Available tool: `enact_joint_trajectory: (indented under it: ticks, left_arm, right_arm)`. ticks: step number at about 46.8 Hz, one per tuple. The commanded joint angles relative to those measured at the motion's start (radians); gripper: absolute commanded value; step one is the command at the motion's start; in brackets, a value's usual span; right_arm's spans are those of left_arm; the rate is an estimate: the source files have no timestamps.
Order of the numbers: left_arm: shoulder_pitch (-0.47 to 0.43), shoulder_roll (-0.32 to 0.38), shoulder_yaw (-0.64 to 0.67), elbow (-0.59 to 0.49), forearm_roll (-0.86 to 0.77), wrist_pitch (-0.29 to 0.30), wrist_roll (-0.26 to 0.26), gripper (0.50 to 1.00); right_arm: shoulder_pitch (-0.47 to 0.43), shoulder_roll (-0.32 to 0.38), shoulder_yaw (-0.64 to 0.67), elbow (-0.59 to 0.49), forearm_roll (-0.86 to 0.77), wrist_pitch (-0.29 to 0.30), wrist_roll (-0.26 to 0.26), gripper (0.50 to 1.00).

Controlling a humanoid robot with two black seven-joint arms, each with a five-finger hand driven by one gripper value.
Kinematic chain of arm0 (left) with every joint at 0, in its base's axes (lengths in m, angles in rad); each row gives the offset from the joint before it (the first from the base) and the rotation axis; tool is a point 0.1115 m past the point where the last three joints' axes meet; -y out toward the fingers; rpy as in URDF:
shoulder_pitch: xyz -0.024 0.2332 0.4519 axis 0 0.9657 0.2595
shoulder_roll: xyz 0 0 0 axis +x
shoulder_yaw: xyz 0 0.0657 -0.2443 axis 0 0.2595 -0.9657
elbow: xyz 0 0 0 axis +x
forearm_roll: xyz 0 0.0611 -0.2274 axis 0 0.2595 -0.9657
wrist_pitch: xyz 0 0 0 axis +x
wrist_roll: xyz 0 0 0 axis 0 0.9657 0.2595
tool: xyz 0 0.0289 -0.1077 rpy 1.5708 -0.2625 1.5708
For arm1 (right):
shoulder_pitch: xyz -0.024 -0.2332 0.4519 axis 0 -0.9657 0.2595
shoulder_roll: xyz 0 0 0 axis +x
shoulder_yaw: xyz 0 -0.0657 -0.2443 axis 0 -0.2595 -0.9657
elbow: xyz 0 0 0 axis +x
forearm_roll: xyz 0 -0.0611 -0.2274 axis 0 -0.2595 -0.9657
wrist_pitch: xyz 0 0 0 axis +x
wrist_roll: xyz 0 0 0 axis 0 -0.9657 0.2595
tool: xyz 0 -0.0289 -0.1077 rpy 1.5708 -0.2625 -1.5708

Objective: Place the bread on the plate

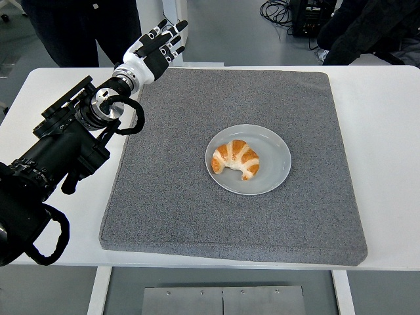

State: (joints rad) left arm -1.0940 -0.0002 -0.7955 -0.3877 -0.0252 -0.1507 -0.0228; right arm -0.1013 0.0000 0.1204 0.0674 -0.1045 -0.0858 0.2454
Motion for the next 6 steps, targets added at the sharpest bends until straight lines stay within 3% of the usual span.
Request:
enact_joint_trajectory:
  ticks: [1, 6]
  left_arm:
    - [0.000, 0.000, 0.001, 0.000, 0.001, 0.000, 0.001, 1.000]
    - [0.000, 0.000, 0.001, 0.000, 0.001, 0.002, 0.001, 1.000]
  right_arm:
    - [0.000, 0.000, -0.001, 0.000, 0.000, 0.000, 0.000, 1.000]
    - [0.000, 0.000, -0.001, 0.000, 0.000, 0.000, 0.000, 1.000]
